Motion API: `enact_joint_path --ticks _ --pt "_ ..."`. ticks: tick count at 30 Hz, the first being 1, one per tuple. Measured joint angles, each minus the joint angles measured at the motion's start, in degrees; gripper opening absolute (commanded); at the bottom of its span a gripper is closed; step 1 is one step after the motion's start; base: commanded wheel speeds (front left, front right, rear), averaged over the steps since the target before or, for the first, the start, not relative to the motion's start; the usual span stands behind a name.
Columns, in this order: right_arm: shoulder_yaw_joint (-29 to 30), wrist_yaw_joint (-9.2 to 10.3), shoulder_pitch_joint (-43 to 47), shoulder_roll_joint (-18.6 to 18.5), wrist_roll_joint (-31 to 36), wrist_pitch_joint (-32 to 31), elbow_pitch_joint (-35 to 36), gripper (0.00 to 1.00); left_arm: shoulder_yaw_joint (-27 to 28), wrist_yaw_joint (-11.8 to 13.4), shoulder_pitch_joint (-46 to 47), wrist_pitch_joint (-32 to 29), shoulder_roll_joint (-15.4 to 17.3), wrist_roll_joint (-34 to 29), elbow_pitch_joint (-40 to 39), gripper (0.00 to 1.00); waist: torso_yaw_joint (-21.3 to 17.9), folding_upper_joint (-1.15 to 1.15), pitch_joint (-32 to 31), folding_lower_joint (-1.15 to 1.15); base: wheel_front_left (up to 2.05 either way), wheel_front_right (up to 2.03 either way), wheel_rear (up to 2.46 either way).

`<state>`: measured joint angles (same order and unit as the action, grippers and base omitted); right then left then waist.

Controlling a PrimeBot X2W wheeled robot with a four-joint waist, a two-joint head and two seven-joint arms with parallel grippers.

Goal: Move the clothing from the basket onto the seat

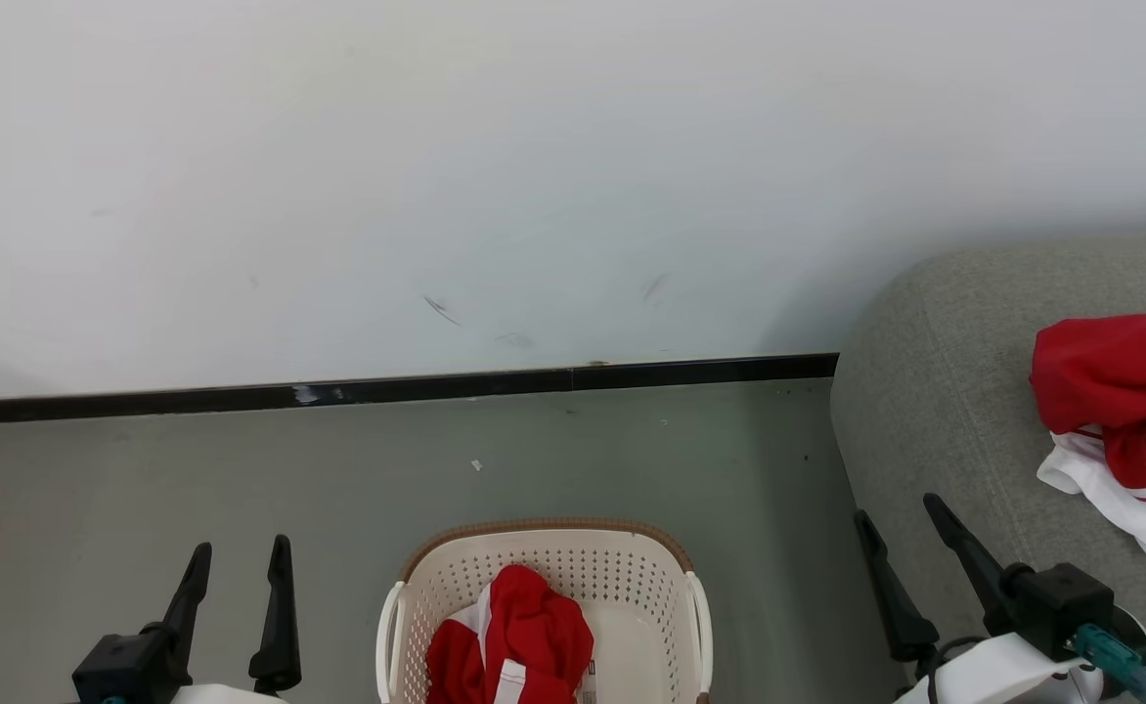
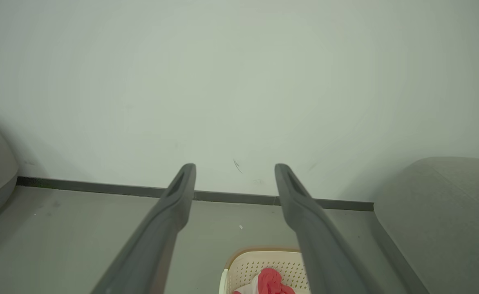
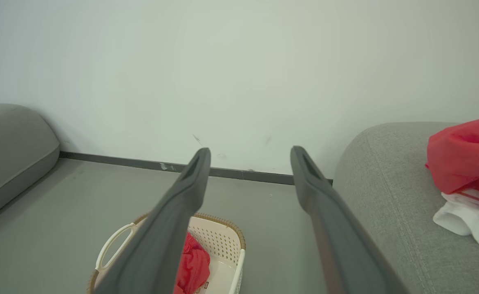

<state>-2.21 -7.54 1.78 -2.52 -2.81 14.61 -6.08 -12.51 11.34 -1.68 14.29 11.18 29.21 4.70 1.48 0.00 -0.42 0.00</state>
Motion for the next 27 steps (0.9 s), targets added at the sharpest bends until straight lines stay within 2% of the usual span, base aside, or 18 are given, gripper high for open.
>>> enact_joint_path --ticks 18,27 --pt "-0.04 0.00 0.66 0.08 0.78 0.00 2.41 1.00 0.44 -0.49 -0.16 0.00 -0.14 -0.65 -0.53 1.00 0.08 0.00 1.61 0.00 0.00 0.00 0.00" --pt "0.10 0.00 -0.05 0.08 1.56 0.00 4.11 1.00 -1.10 -1.78 0.56 -0.38 0.16 -0.99 0.29 1.00 0.04 0.00 3.86 0.00 0.00 0.00 0.00"
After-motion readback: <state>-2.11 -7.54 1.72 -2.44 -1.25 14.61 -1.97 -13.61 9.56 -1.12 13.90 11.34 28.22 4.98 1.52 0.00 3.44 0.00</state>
